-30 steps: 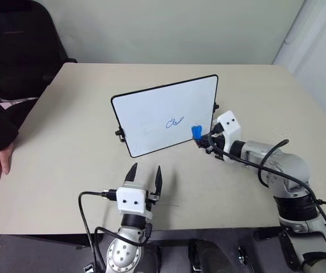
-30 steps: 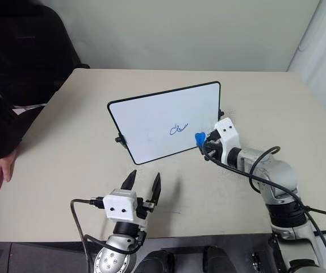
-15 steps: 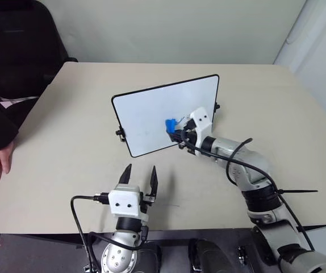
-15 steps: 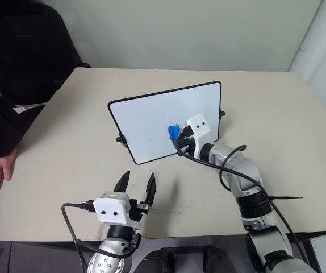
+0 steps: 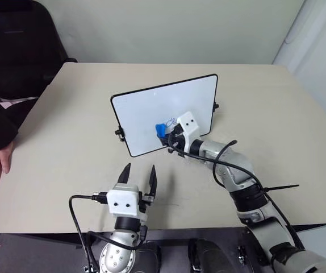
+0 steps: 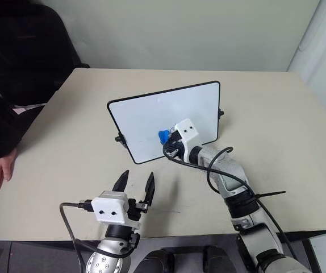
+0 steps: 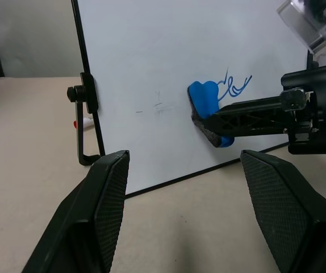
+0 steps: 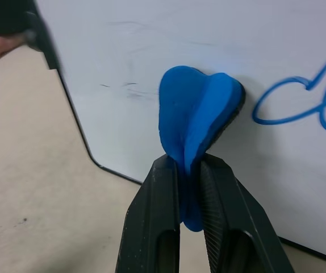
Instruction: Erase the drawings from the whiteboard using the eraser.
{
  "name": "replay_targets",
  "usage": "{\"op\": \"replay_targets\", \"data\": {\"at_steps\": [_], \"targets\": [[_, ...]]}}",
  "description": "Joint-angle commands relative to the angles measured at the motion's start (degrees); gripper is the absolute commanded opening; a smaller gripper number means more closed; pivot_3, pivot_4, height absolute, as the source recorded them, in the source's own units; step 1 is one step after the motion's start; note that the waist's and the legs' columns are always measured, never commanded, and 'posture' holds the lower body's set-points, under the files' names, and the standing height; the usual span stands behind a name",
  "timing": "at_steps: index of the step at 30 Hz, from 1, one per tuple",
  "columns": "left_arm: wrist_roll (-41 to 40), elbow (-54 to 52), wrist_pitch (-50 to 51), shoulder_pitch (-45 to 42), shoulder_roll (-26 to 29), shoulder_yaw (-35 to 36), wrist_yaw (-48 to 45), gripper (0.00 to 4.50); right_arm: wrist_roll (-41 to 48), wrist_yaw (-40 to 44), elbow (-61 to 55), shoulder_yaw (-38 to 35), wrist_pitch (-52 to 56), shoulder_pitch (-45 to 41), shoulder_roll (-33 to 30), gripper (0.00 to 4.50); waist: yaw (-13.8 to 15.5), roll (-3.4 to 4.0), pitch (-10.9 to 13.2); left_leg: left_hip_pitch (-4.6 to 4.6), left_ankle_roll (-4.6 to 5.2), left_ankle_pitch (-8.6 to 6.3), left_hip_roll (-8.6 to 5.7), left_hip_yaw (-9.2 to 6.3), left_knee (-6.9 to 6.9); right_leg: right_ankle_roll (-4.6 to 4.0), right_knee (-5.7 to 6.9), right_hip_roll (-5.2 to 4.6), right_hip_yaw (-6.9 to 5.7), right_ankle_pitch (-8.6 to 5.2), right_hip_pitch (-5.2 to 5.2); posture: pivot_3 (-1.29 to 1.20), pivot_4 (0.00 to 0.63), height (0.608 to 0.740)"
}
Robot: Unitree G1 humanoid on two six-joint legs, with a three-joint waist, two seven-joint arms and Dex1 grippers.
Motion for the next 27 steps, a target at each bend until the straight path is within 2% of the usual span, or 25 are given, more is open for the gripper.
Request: {"op": "replay_targets", "data": {"at_steps": [1,8,14,27], "targets": [[-0.3,-2.0,-0.2,-0.3,0.0,-0.1,-0.6,3.42,0.3,-3.3,1.5,-5.5,-1.2,-2.6,0.9,0.24,0.0,0.00,0.0,0.00,0.01,0.02,0.00,0.00,0.00,-0.03,0.00,0.00,0.00,0.03,-0.01,0.00,0.150,0.740],[-0.2,-1.6,0.1,-1.1,-0.1,-0.2,-1.0,3.42,-0.8,-6.2,6.3,-9.9,-2.5,-4.4,0.7,0.24,-0.1,0.01,0.0,0.02,-0.24,0.26,0.02,0.01,0.00,-0.28,0.14,0.00,0.00,0.40,-0.05,0.00,0.150,0.740],[-0.1,-1.5,0.1,-1.3,-0.1,-0.1,-1.1,3.42,-1.6,-8.0,7.9,-10.8,-3.5,-4.7,1.0,0.24,-0.1,0.02,0.0,0.00,-0.71,0.40,0.02,0.00,-0.01,0.07,0.14,0.00,0.01,0.31,-0.09,0.00,0.150,0.740],[-0.1,-2.3,0.1,-0.5,0.0,-0.2,-1.1,3.42,-2.0,-4.9,6.1,-5.2,-2.3,-5.7,5.2,0.24,-1.1,0.03,0.0,-0.06,-0.74,0.41,0.09,0.07,-0.17,0.20,0.13,0.03,0.02,0.42,-0.32,0.00,0.150,0.740]]}}
